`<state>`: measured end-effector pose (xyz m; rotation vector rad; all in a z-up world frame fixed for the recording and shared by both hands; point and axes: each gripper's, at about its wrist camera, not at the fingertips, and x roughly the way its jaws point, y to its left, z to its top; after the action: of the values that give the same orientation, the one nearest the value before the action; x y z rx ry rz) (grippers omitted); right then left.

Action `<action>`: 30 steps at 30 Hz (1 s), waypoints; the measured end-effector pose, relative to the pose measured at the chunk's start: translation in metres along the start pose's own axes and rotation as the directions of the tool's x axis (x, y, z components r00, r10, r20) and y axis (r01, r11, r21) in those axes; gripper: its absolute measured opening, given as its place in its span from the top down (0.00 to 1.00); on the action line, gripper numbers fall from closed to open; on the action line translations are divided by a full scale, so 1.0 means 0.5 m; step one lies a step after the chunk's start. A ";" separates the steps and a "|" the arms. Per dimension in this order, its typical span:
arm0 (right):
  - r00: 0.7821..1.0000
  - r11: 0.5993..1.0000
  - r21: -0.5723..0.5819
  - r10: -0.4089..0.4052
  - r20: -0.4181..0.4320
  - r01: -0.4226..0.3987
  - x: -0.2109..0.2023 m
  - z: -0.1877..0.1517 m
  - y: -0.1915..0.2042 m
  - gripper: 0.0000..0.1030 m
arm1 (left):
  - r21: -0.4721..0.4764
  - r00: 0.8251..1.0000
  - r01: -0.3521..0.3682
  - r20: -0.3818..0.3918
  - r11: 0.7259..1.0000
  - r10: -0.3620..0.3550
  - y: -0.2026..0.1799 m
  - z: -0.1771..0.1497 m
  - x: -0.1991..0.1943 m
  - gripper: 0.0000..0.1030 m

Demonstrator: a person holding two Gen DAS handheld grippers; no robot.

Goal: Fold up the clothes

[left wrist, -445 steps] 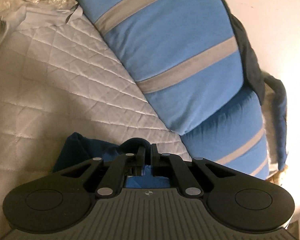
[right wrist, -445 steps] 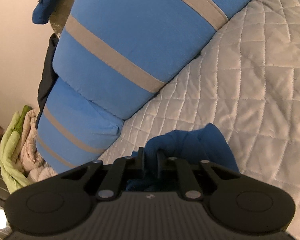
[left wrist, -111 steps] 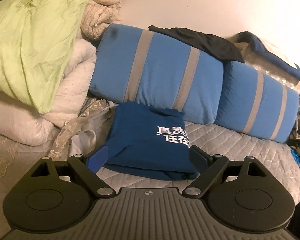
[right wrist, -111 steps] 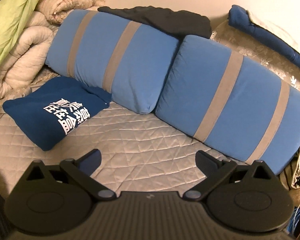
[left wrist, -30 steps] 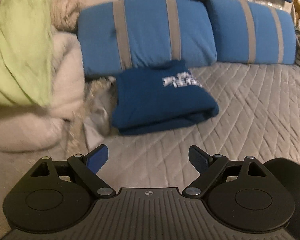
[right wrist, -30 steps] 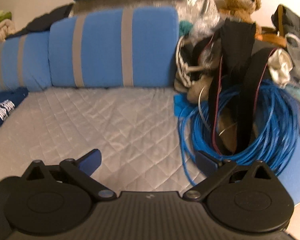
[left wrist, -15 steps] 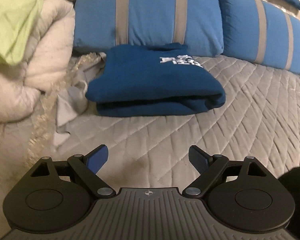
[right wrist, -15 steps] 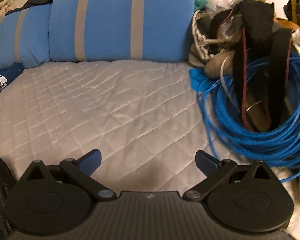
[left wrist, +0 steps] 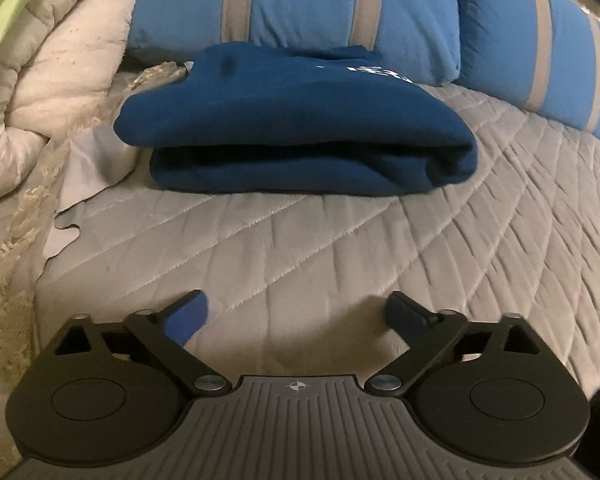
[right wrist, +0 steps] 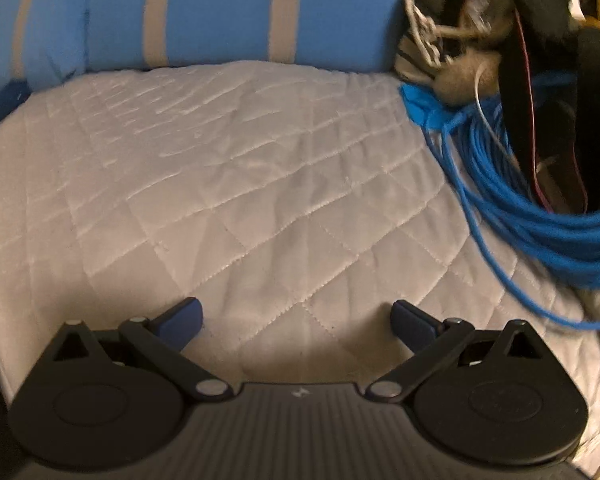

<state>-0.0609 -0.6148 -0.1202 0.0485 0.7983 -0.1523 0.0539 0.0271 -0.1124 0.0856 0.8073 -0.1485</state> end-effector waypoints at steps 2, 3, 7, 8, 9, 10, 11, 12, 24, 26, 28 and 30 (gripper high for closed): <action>1.000 1.000 0.015 -0.006 0.008 0.006 0.006 0.002 0.001 0.00 | 0.001 1.000 -0.004 0.007 1.000 0.004 -0.002 0.000 0.009 0.00; 1.000 1.000 0.010 -0.012 0.011 0.012 0.008 0.003 0.004 0.00 | 0.002 1.000 -0.006 0.010 1.000 0.006 -0.003 0.000 0.014 0.00; 1.000 1.000 0.015 -0.021 0.017 0.021 0.018 0.008 0.007 0.00 | 0.004 1.000 -0.015 0.020 1.000 0.015 -0.007 0.004 0.032 0.00; 1.000 1.000 0.016 -0.022 0.018 0.022 0.022 0.009 0.006 0.00 | 0.005 1.000 -0.017 0.020 1.000 0.017 -0.008 0.008 0.036 0.00; 0.999 1.000 0.017 -0.025 0.022 0.024 0.025 0.011 0.006 0.00 | 0.005 1.000 -0.020 0.020 1.000 0.020 -0.009 0.012 0.041 0.00; 0.999 0.999 0.016 -0.028 0.024 0.028 0.029 0.012 0.006 0.00 | 0.006 1.000 -0.022 0.020 1.000 0.022 -0.010 0.015 0.045 0.00; 0.999 0.999 0.016 -0.032 0.028 0.032 0.033 0.014 0.006 0.00 | 0.007 1.000 -0.022 0.020 1.000 0.022 -0.010 0.019 0.049 0.00; 0.999 0.999 0.016 -0.035 0.031 0.035 0.037 0.015 0.007 0.00 | 0.008 1.000 -0.022 0.020 1.000 0.022 -0.010 0.023 0.052 0.00; 0.994 0.996 0.074 -0.053 0.096 0.046 0.085 0.056 0.007 0.00 | 0.019 1.000 -0.018 0.021 1.000 0.018 -0.011 0.058 0.090 0.00; 0.994 0.996 0.075 -0.050 0.101 0.042 0.093 0.064 0.005 0.00 | 0.023 1.000 -0.017 0.021 1.000 0.016 -0.010 0.062 0.095 0.00; 0.994 0.996 0.078 -0.045 0.102 0.037 0.103 0.074 0.002 0.00 | 0.024 1.000 -0.012 0.021 1.000 0.012 -0.009 0.068 0.101 0.00; 0.994 0.996 0.081 -0.043 0.100 0.035 0.113 0.085 -0.003 0.00 | 0.023 1.000 -0.010 0.019 1.000 0.010 -0.008 0.076 0.108 0.00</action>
<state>0.0080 -0.6269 -0.1310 0.0997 0.6914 -0.2216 0.1171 0.0129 -0.1254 0.1100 0.7863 -0.1493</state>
